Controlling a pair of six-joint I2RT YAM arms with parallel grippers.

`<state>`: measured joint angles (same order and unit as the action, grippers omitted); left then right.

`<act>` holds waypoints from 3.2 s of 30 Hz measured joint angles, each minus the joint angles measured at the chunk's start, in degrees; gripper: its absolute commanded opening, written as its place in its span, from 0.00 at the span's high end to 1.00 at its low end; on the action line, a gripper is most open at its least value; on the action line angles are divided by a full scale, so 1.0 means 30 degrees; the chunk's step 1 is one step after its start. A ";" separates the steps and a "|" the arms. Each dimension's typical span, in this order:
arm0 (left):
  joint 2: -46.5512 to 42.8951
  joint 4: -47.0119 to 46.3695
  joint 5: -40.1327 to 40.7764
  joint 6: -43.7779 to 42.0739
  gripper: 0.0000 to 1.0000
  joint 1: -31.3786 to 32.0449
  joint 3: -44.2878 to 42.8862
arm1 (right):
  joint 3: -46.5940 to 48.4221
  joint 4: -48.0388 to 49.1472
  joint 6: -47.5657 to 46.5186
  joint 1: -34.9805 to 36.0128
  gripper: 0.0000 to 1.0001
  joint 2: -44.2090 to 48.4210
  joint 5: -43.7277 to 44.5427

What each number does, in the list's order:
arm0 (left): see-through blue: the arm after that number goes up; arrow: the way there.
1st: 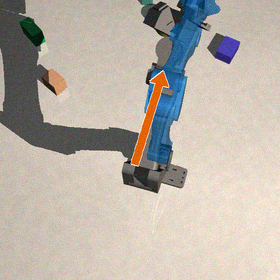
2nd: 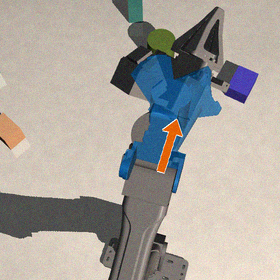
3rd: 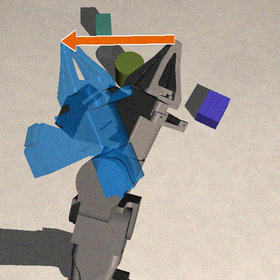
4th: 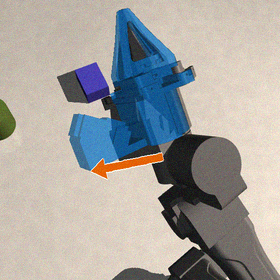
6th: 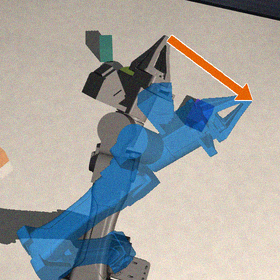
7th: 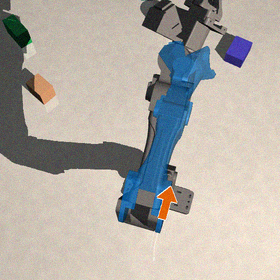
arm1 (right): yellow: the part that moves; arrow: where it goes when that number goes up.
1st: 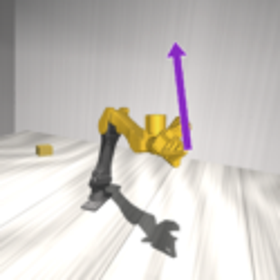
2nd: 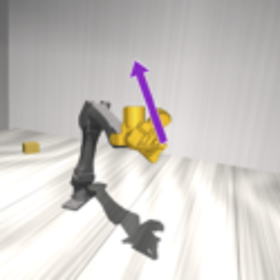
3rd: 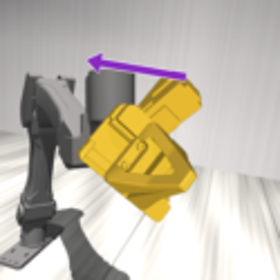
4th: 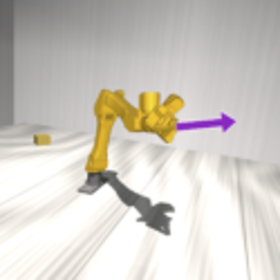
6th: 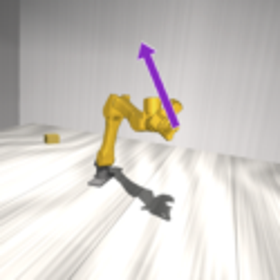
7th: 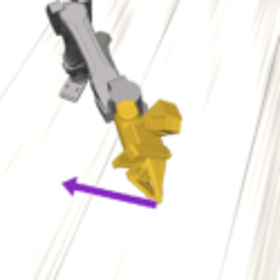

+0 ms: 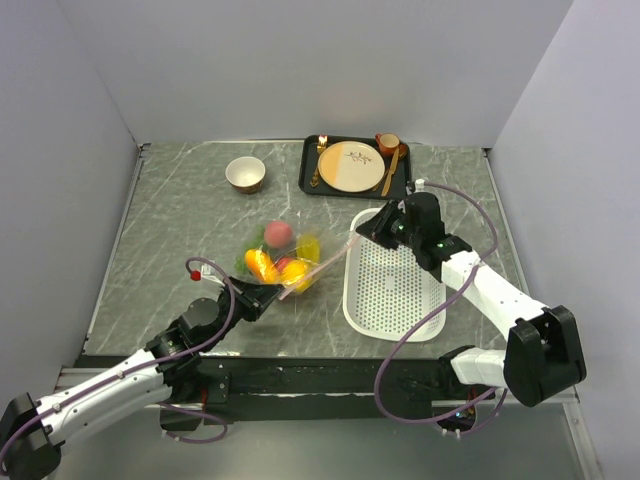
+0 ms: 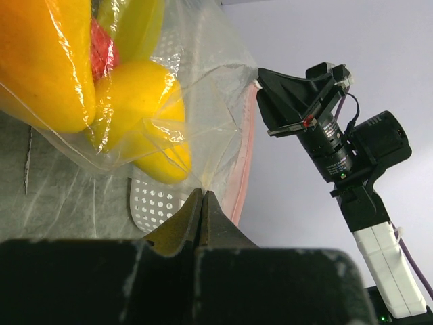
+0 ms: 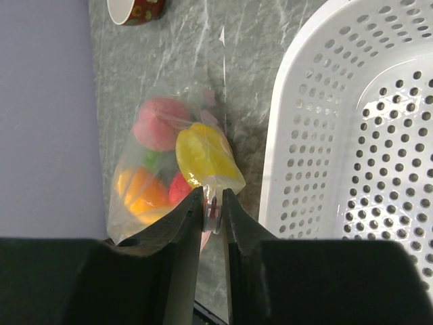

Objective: Place the food in the zip-top bag and seal the zipper
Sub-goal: Zip the zipper food storage bag at the center of the board, then place the zipper food storage bag at the center of the board.

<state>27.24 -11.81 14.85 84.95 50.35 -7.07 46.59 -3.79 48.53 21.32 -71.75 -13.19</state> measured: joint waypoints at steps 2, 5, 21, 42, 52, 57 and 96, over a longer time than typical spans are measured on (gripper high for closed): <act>-0.0007 0.0007 0.0000 0.0000 0.99 0.0000 0.0000 | 0.0000 -0.0007 0.0000 0.0000 0.83 0.0000 0.0000; -0.0007 0.0015 0.0000 0.0000 0.99 0.0000 0.0000 | 0.0000 -0.0015 -0.0007 0.0000 0.84 0.0000 0.0015; -0.0423 0.0087 0.0007 0.0022 0.99 0.0000 0.0117 | -0.0015 0.0066 0.0080 0.0000 0.71 0.0131 -0.0036; -0.0117 -0.0576 -0.0007 0.0153 0.99 0.0000 0.0612 | -0.0058 -0.0036 0.0153 0.0000 0.73 0.0386 -0.0576; -0.0117 -0.0692 -0.0007 0.0146 0.99 0.0000 0.0612 | -0.0073 -0.0102 0.0153 0.0000 0.71 0.0379 -0.0787; -0.0117 -0.0692 -0.0007 0.0146 0.99 0.0000 0.0612 | -0.0073 -0.0175 0.0146 0.0000 0.80 0.0386 -0.0787; -0.2120 0.1173 0.0022 0.0525 0.96 0.0000 0.0743 | 0.0197 0.0022 -0.0430 0.0000 0.86 -0.1253 -0.1639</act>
<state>20.88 -8.29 14.92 86.52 50.35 -4.84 47.18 -3.73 47.24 21.32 -75.50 -18.11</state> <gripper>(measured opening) 0.015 0.182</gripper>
